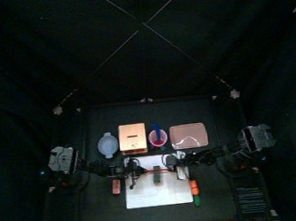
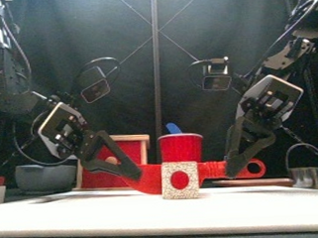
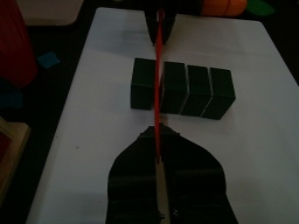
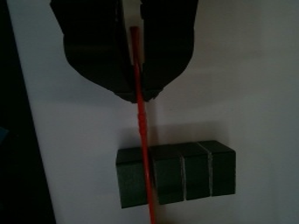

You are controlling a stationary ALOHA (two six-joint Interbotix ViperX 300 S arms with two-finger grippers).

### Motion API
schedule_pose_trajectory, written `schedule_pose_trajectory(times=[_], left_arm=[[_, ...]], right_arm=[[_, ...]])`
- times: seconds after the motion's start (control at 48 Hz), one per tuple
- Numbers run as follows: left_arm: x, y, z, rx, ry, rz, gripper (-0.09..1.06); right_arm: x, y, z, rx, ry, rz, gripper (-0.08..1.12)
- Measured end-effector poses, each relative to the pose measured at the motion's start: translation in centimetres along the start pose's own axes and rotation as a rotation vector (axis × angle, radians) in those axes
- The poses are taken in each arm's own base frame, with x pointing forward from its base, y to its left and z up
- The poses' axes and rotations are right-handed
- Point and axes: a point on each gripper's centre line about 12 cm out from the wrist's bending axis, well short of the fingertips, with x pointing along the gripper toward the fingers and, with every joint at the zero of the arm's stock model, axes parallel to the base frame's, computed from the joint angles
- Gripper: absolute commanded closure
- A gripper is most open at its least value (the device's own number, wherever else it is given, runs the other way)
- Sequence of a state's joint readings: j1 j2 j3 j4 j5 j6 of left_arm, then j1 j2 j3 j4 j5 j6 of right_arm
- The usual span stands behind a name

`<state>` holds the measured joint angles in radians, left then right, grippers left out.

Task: Cut the sushi into 4 pieces with the knife
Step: Cut the sushi into 4 pieces

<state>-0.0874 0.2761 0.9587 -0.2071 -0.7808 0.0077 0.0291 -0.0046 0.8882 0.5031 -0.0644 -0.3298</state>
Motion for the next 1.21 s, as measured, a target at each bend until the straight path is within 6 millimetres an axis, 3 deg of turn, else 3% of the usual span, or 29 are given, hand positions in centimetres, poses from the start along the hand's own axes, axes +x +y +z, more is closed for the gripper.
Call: schedule_pose_trajectory(times=[0.271, 0.479, 0.812, 1.208], left_arm=[[0.0, 1.8, 0.8, -0.003, -0.002, 0.028, 0.7], [-0.6, 1.6, 2.5, 0.008, -0.038, 0.01, 0.7], [-3.0, 0.4, 6.4, 0.042, -0.133, -0.048, 0.7], [-2.7, -1.2, 5.0, 0.051, -0.091, -0.089, 0.7]], right_arm=[[-0.3, -1.8, 0.5, 0.003, -0.008, -0.032, 0.99], [-1.3, -1.3, 1.1, -0.001, -0.011, -0.008, 0.99], [-4.8, 0.5, 3.4, -0.026, -0.114, 0.051, 0.99], [-4.2, 2.7, 2.5, -0.025, -0.084, 0.1, 0.99]])
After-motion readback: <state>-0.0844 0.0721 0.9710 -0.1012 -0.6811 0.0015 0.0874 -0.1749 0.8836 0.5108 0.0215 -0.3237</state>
